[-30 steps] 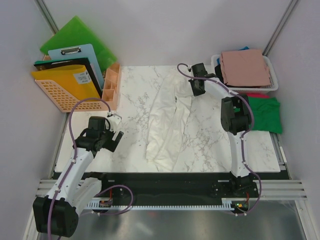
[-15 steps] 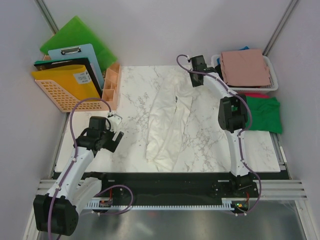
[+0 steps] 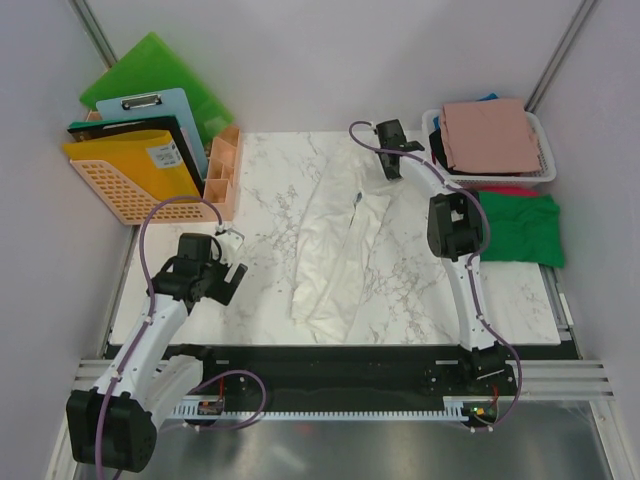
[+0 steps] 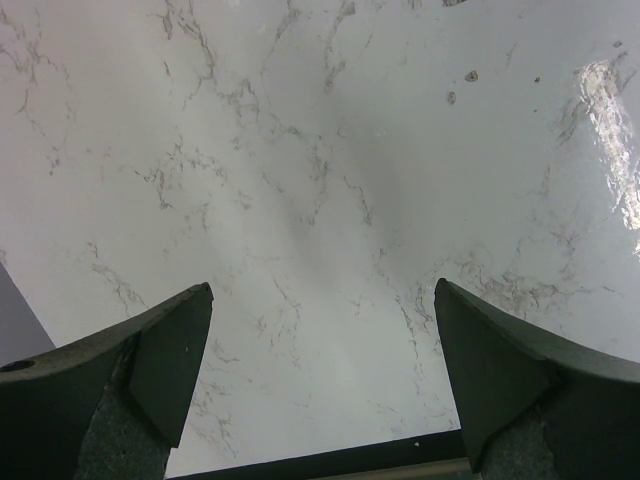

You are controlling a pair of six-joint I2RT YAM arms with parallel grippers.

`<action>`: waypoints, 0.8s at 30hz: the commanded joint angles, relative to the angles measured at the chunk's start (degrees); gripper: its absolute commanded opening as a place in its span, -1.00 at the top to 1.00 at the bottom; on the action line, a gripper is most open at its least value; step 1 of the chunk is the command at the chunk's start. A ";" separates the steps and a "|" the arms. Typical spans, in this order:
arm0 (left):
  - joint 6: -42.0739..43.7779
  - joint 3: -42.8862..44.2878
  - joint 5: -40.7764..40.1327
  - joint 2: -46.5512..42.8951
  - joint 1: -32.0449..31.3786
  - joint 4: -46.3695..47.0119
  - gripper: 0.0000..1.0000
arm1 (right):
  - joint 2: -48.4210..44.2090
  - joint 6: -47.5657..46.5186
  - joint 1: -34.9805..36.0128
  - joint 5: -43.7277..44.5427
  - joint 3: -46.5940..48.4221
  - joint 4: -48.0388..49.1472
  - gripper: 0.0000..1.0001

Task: Fold and stack the t-shirts
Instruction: Fold the tshirt

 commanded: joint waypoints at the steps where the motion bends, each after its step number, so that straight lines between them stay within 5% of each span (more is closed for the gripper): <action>1: 1.56 -0.14 0.76 -0.40 0.23 0.49 -0.97 | 5.70 -1.45 -1.07 6.73 2.81 -2.04 1.00; 9: 1.56 -0.23 0.50 0.83 0.23 0.41 -0.97 | 8.70 -4.88 -1.07 25.80 1.08 12.17 1.00; 16: 1.65 -0.23 0.76 1.00 0.23 0.41 -0.97 | 4.57 -5.49 -0.90 28.28 -6.22 21.95 1.00; 24: 1.39 0.12 0.94 1.79 0.23 0.49 -0.97 | -14.13 -6.11 -0.28 27.23 -23.18 36.78 1.00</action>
